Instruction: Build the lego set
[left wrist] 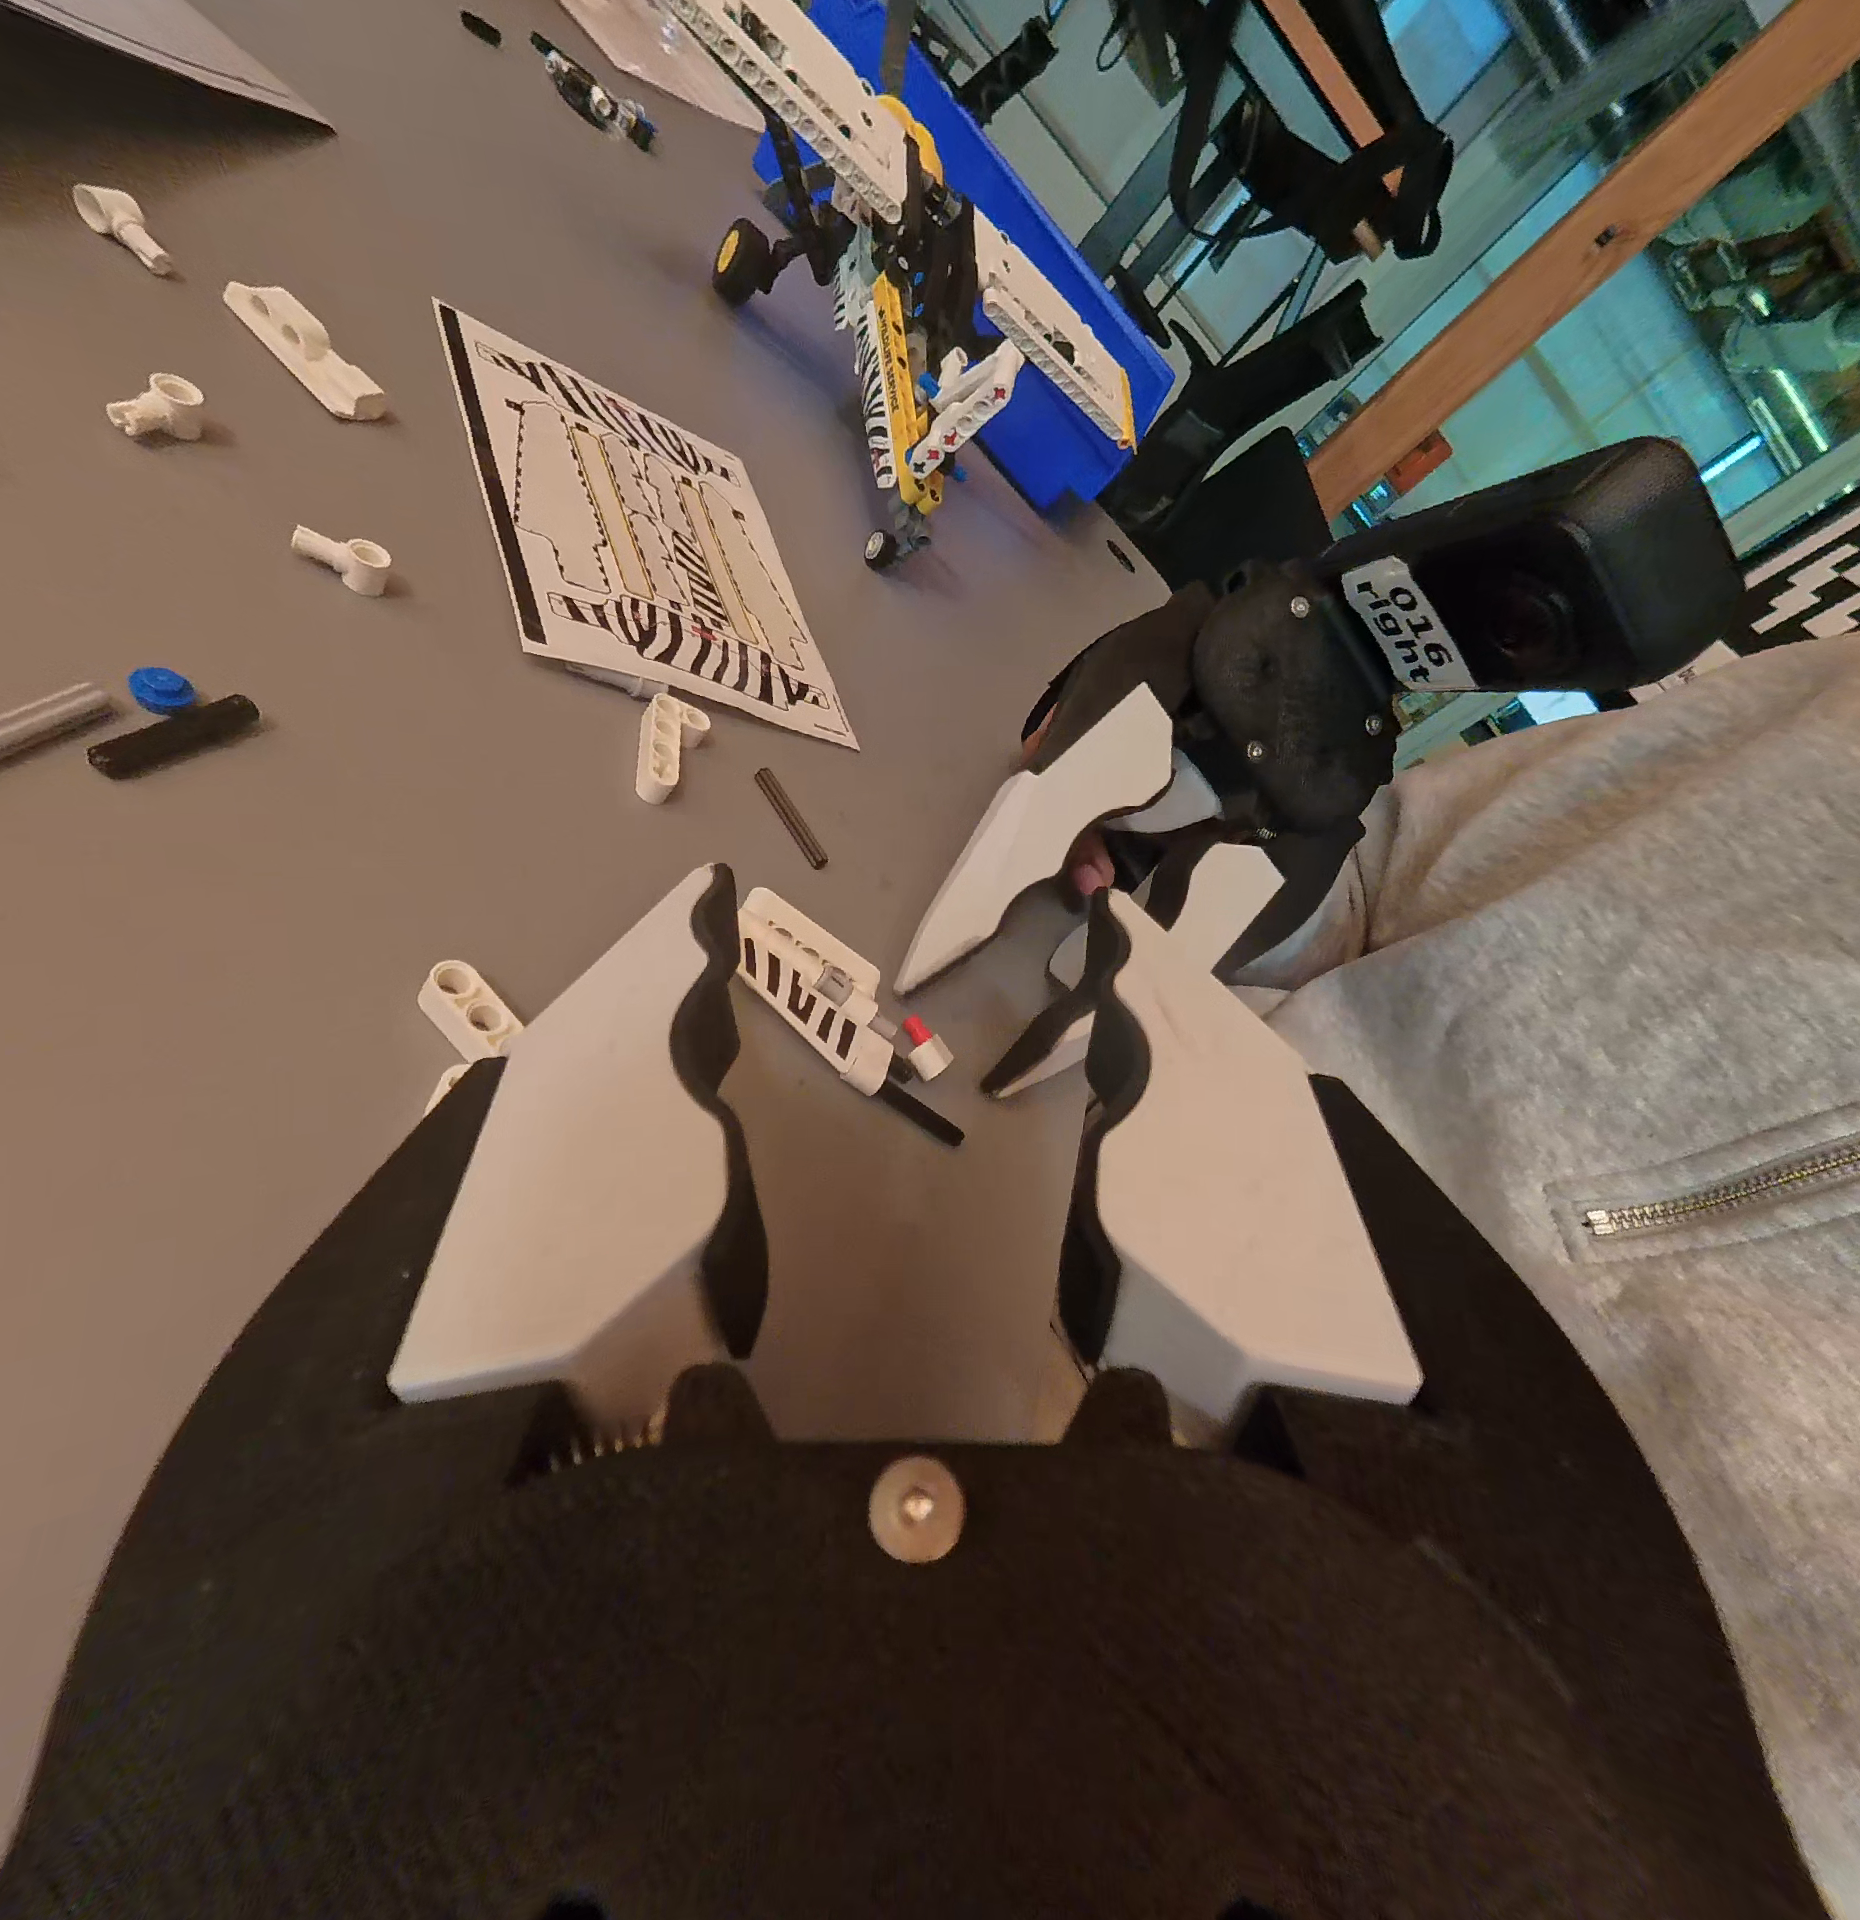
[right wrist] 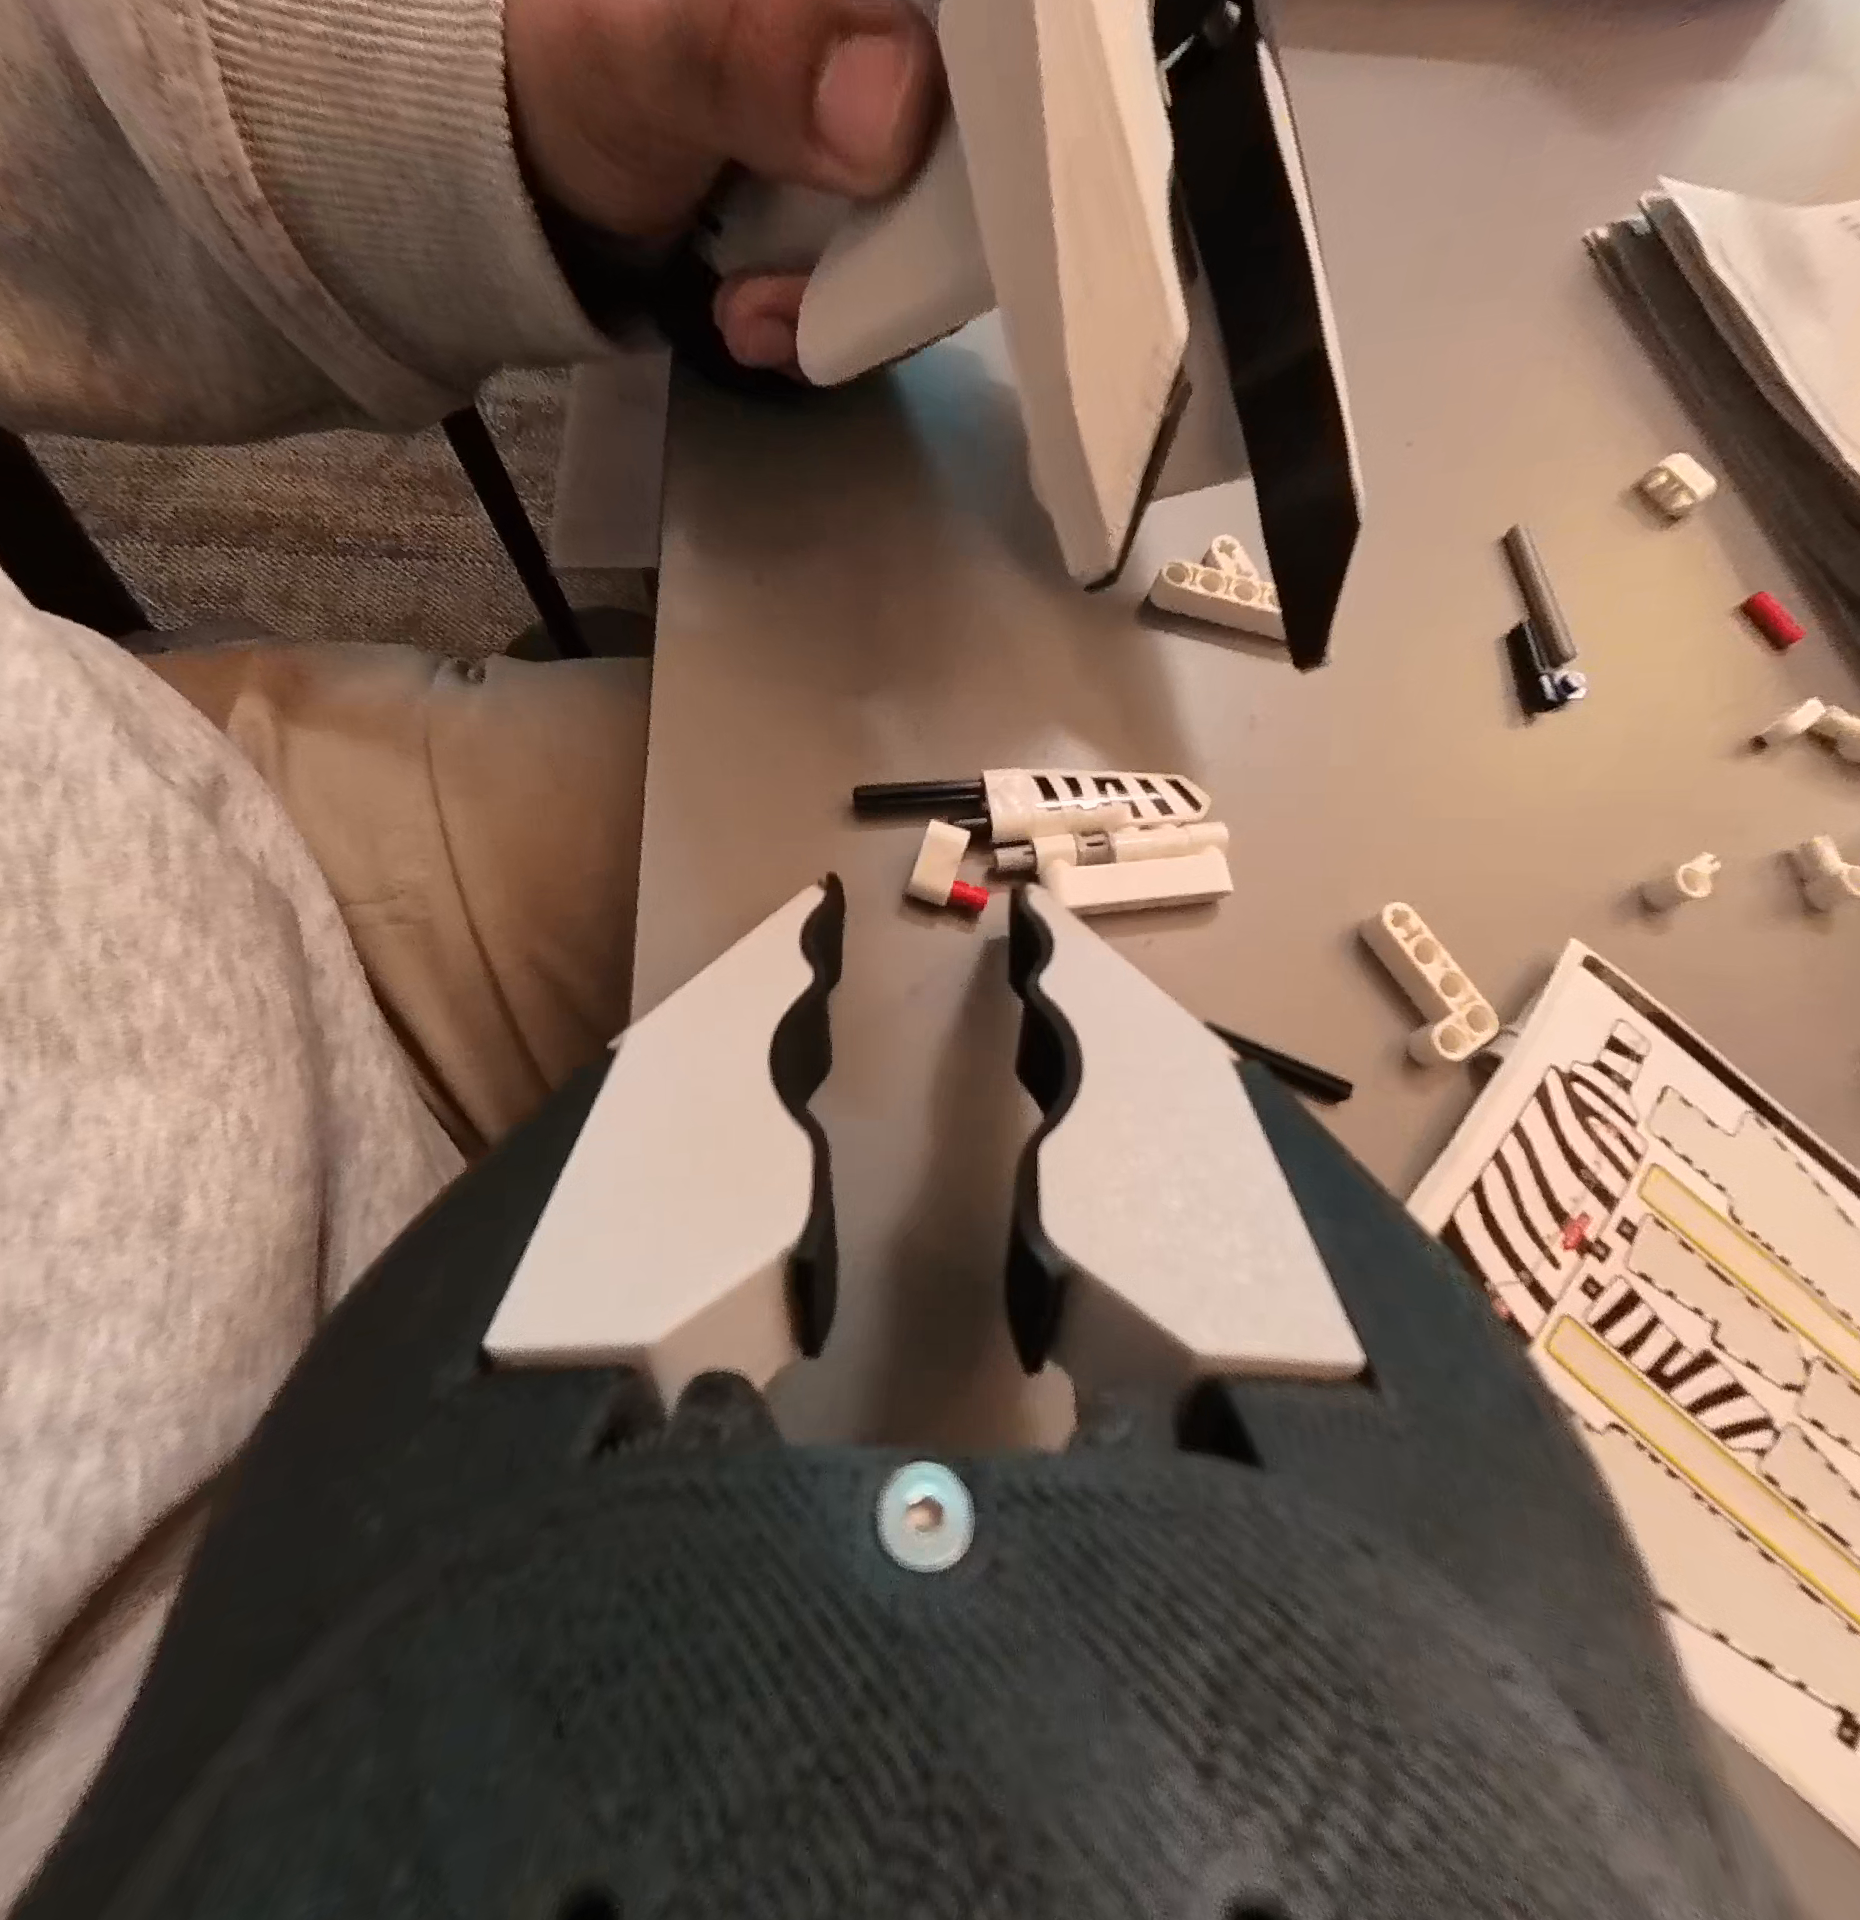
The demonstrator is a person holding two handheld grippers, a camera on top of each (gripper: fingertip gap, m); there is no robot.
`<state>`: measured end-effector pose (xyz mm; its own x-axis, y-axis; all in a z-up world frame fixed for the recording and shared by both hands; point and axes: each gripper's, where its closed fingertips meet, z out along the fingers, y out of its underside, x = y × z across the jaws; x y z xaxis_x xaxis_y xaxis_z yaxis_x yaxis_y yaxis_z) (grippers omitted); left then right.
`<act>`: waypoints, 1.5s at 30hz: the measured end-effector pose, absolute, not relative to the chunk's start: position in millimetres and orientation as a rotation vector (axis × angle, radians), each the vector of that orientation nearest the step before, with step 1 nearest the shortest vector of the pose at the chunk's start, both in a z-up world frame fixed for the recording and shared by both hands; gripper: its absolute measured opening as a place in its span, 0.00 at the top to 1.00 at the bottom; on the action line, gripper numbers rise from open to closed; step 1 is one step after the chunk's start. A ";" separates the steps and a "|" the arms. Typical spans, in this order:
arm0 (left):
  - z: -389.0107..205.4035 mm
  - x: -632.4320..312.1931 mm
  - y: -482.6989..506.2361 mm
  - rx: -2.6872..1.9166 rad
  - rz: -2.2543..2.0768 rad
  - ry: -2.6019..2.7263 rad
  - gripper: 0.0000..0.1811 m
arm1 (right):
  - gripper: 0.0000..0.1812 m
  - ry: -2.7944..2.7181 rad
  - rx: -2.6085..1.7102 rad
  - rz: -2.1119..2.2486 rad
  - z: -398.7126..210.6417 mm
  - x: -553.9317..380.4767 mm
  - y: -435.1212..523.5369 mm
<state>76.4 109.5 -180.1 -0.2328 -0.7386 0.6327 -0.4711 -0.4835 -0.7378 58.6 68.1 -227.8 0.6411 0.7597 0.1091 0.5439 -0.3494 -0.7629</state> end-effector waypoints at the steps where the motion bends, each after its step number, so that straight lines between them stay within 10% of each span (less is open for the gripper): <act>1: -180.1 76.4 109.5 -1.791 -1.789 1.458 0.64 | 0.84 -1.018 -2.038 0.347 -226.8 56.8 68.3; 45: -174.3 74.7 108.9 -1.744 -1.804 1.450 0.65 | 0.92 -0.755 -2.155 0.486 -211.1 67.8 70.3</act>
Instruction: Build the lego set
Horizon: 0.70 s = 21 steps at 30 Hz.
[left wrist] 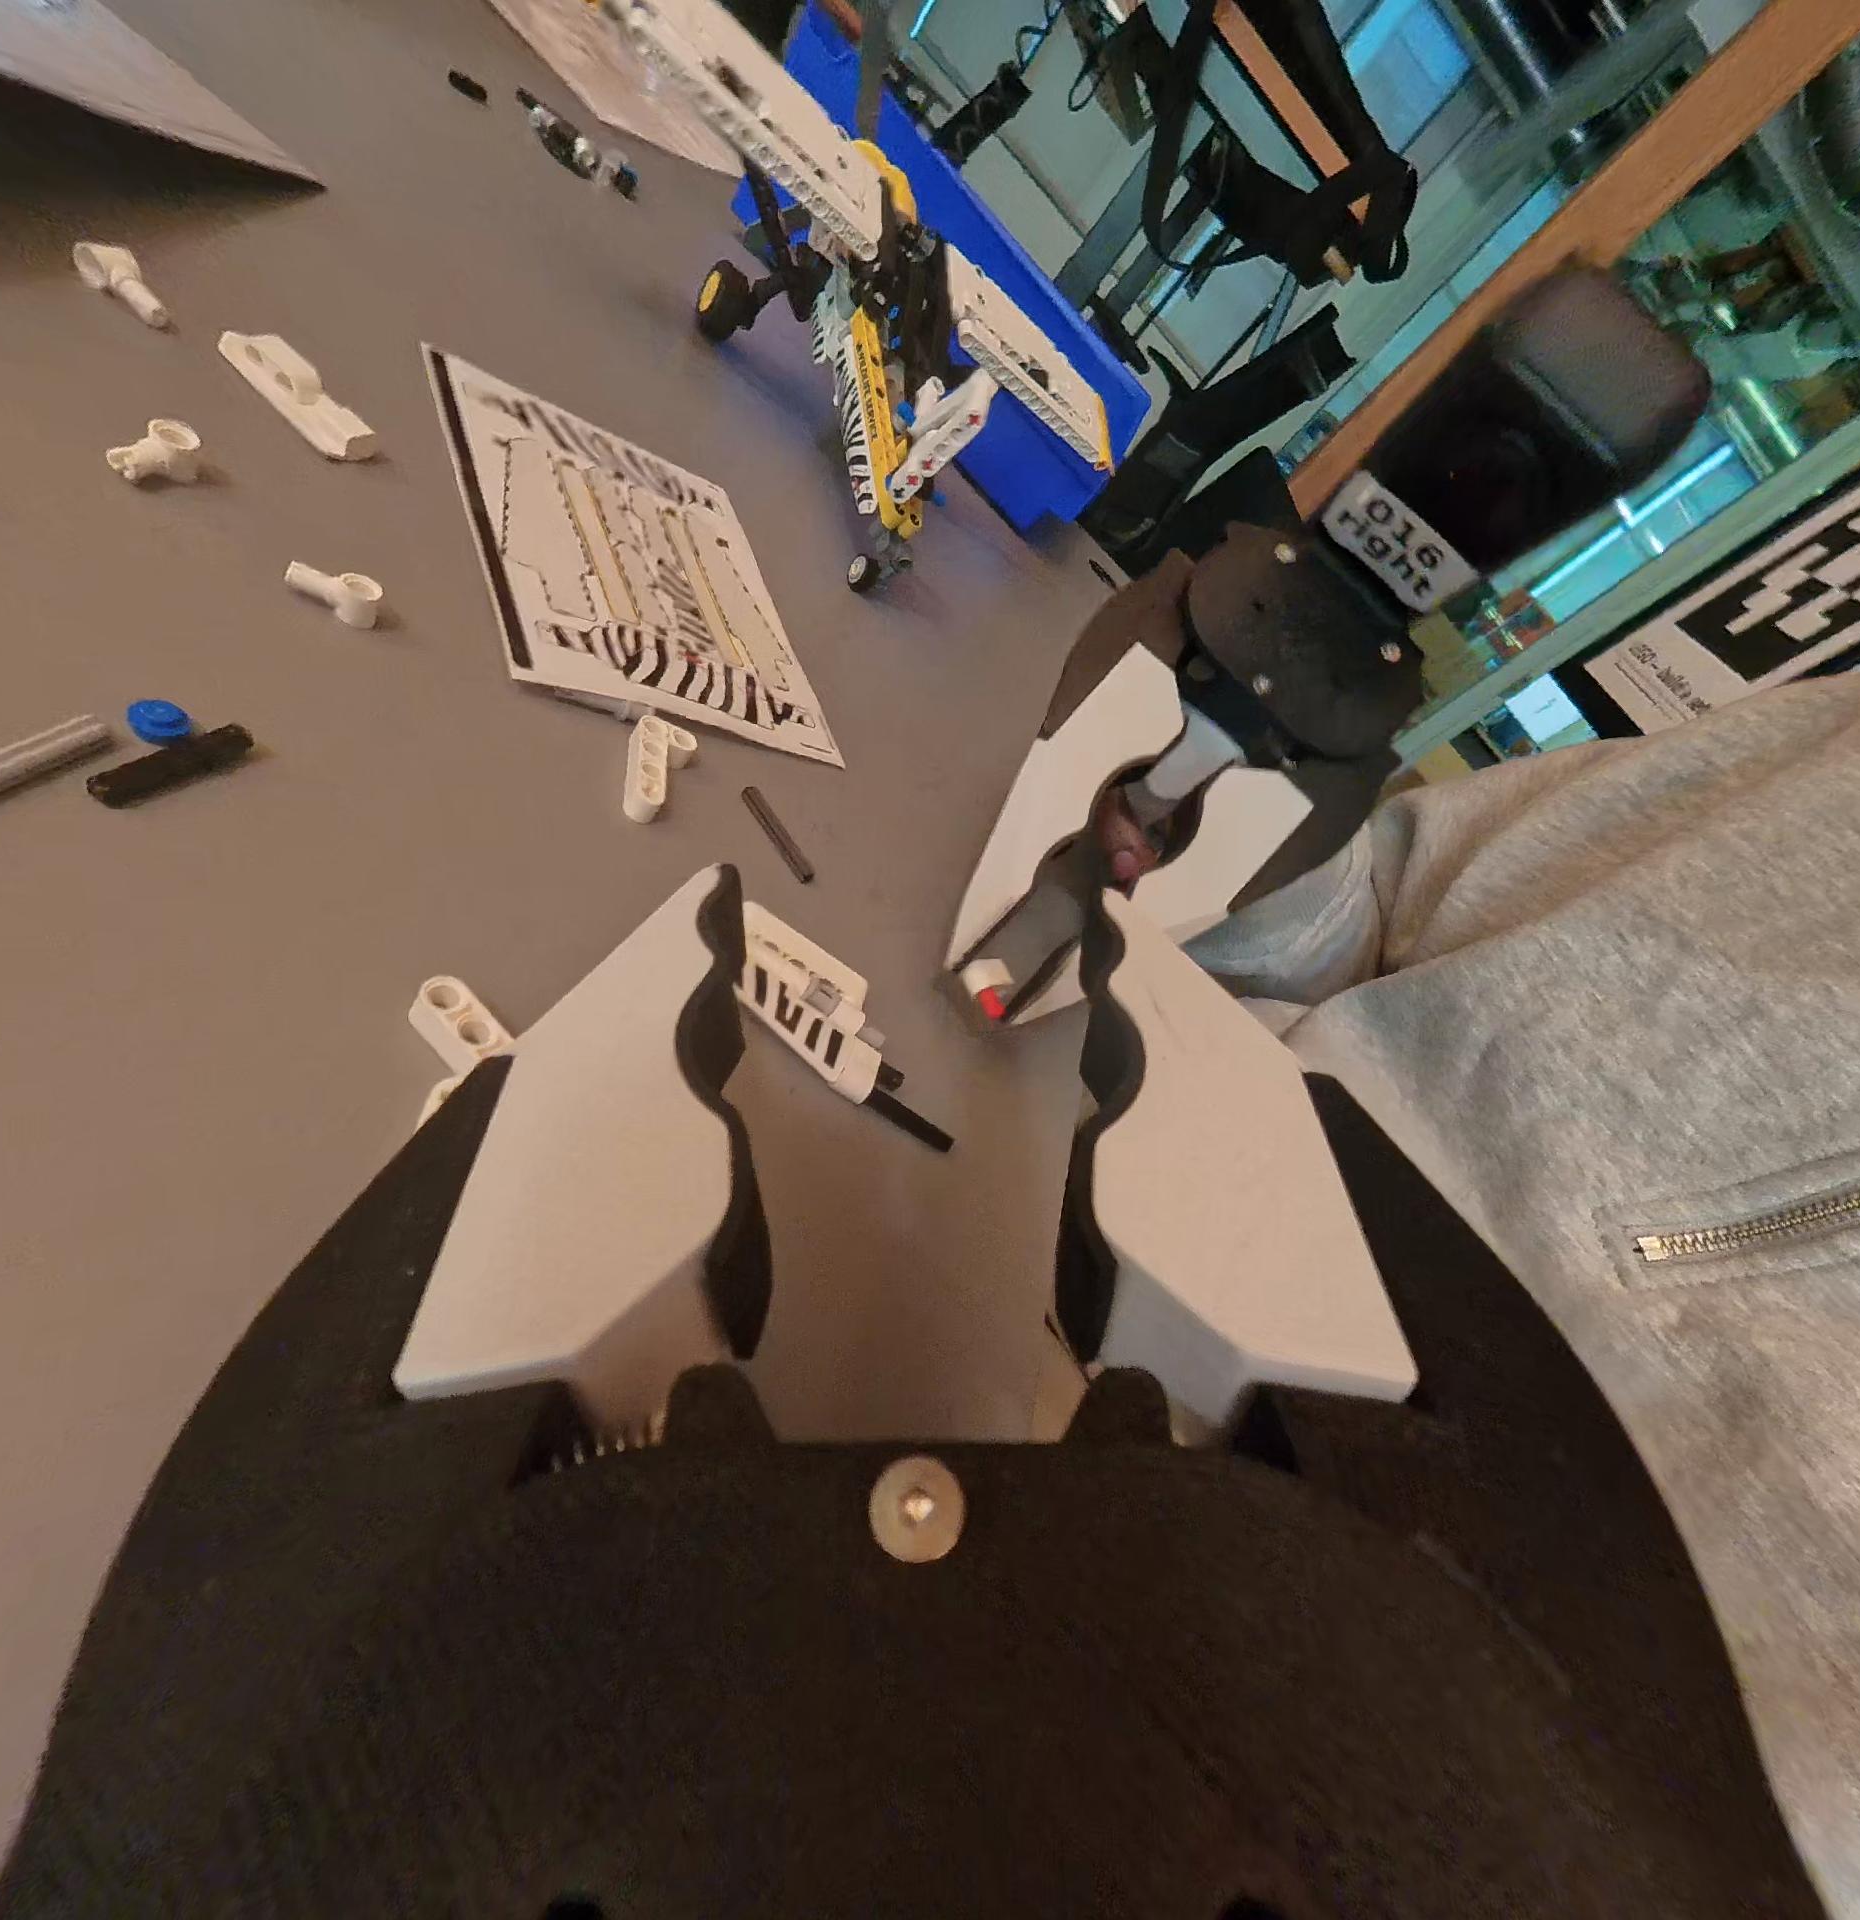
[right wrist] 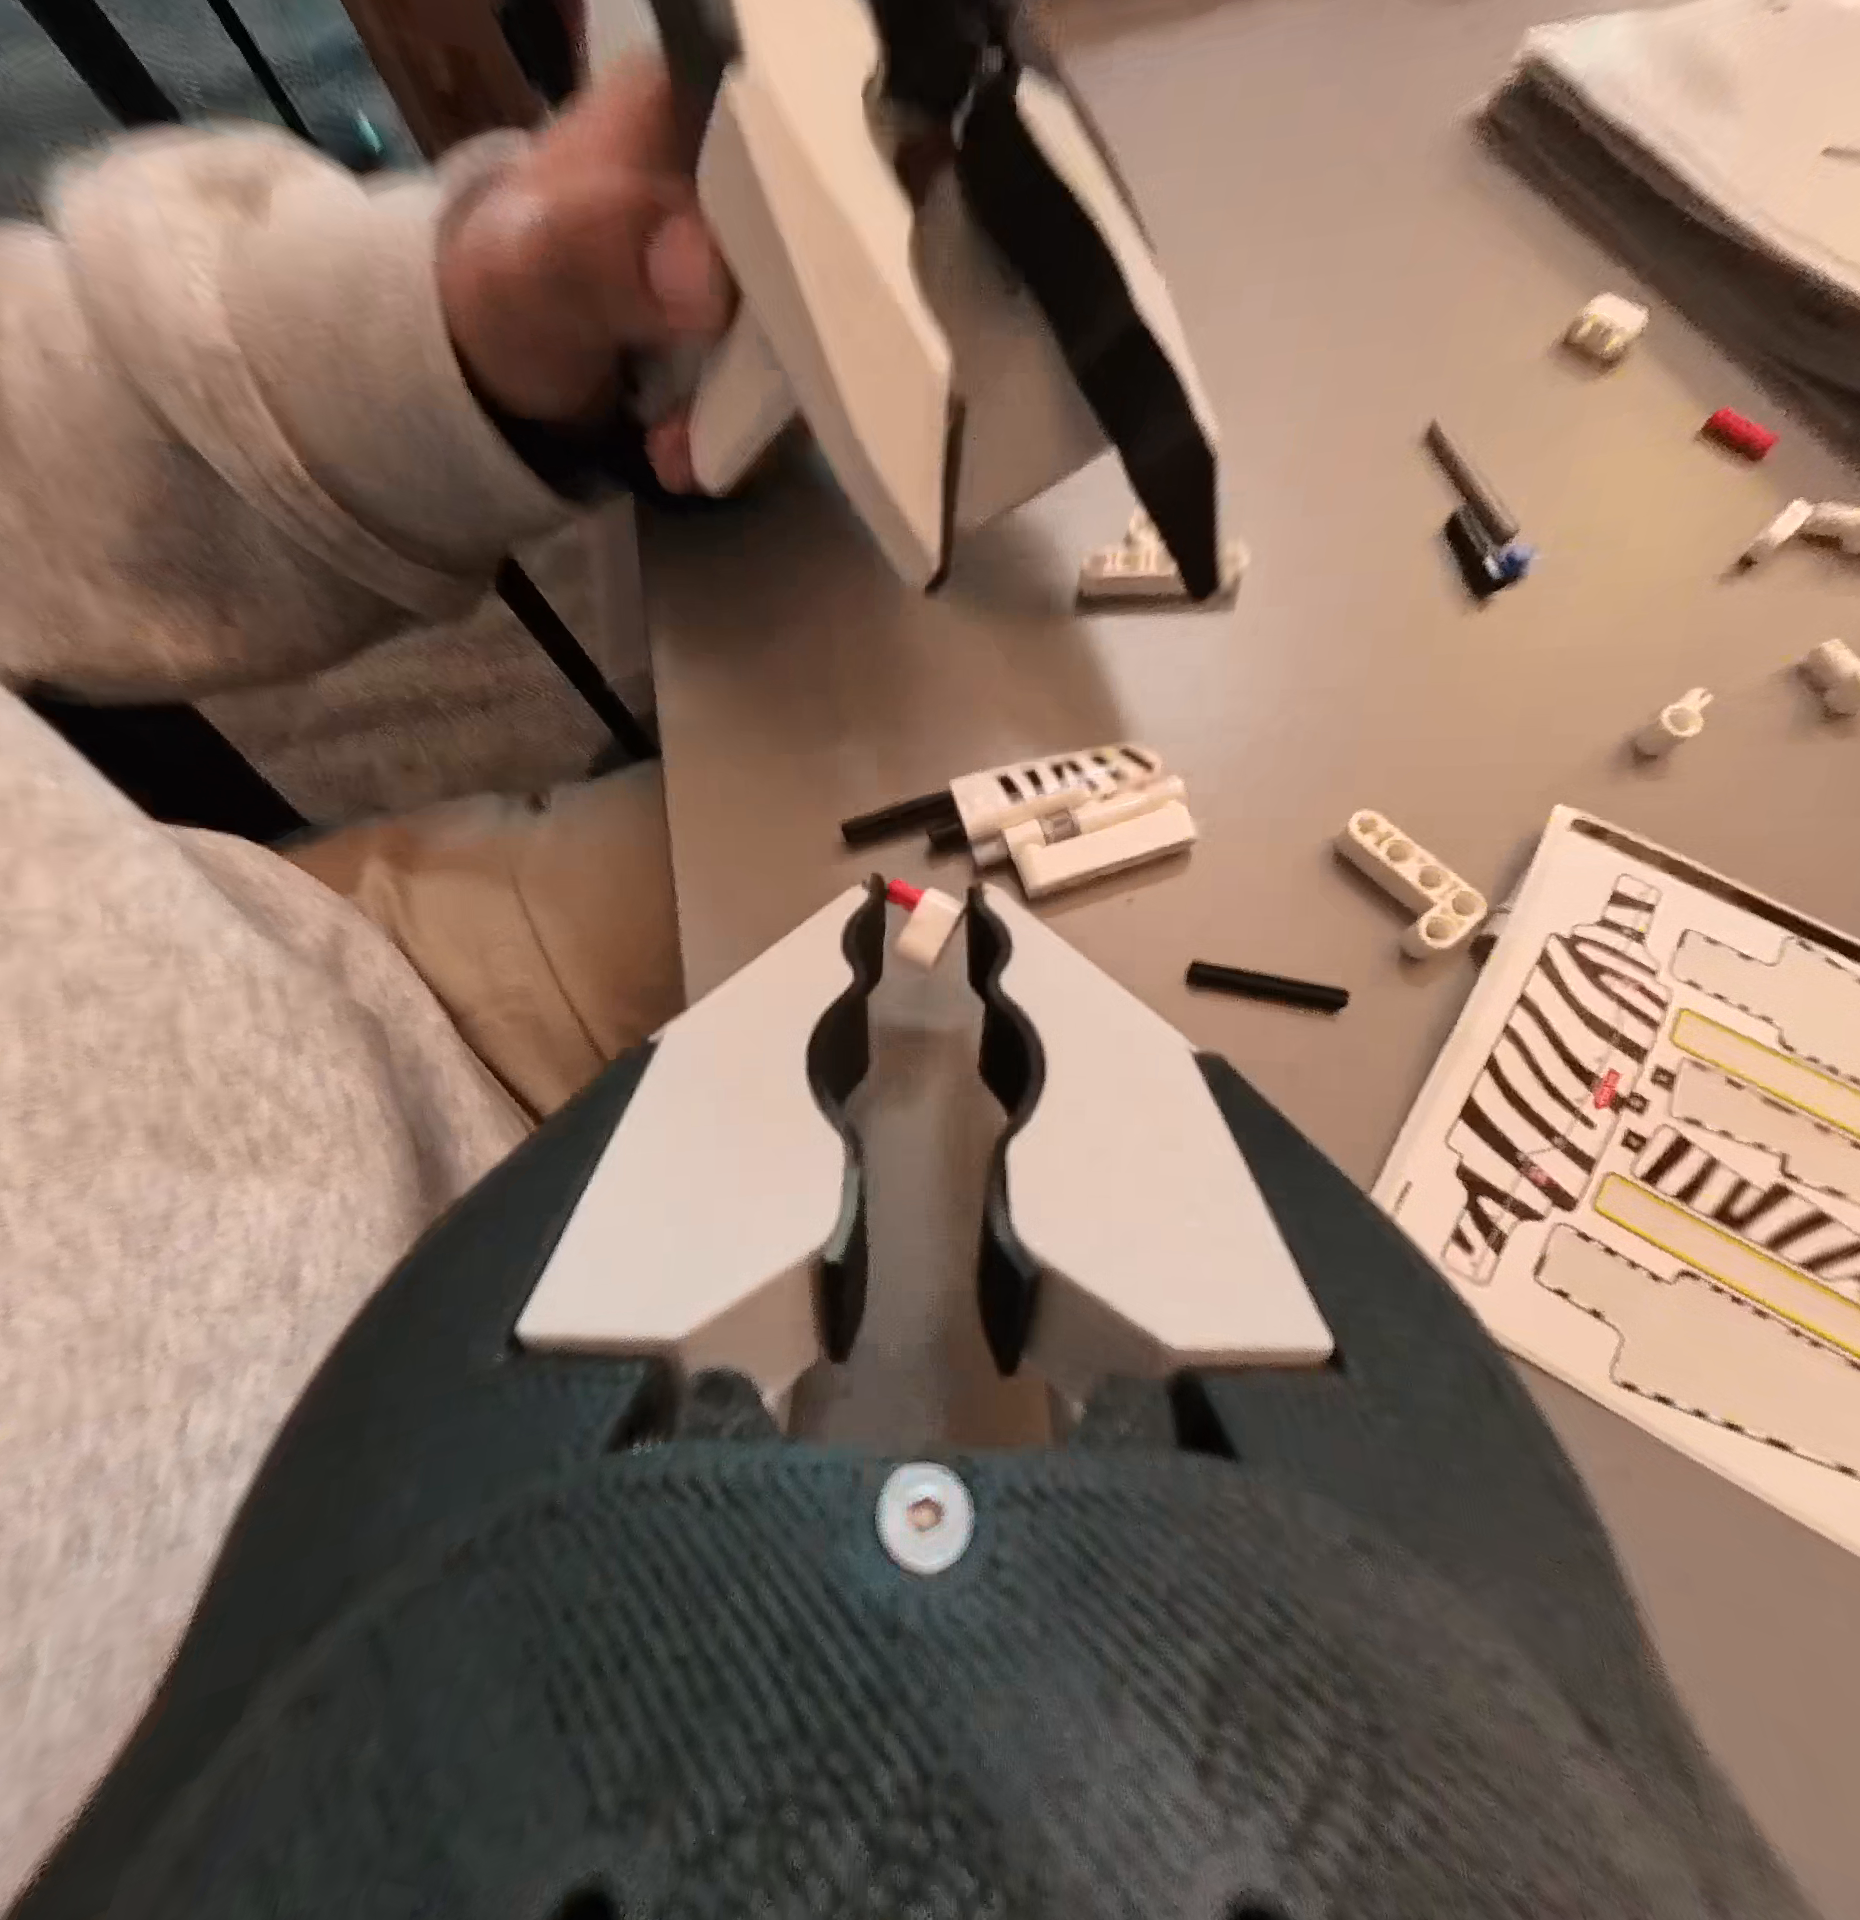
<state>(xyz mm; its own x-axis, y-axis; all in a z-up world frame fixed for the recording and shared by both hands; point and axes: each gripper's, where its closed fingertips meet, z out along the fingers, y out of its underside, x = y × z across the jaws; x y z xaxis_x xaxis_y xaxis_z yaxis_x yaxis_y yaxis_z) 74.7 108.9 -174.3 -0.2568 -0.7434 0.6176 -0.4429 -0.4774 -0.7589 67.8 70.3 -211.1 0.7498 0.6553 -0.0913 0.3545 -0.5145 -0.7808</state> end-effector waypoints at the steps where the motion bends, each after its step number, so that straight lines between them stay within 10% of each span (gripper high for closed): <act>1: -171.2 73.9 105.7 -1.703 -1.801 1.467 0.65 | 0.92 -0.727 -2.113 0.538 -202.5 66.6 70.9; 21: -162.7 68.7 117.2 -1.700 -1.857 1.327 0.68 | 0.91 -1.055 -1.990 0.165 -230.1 61.6 73.4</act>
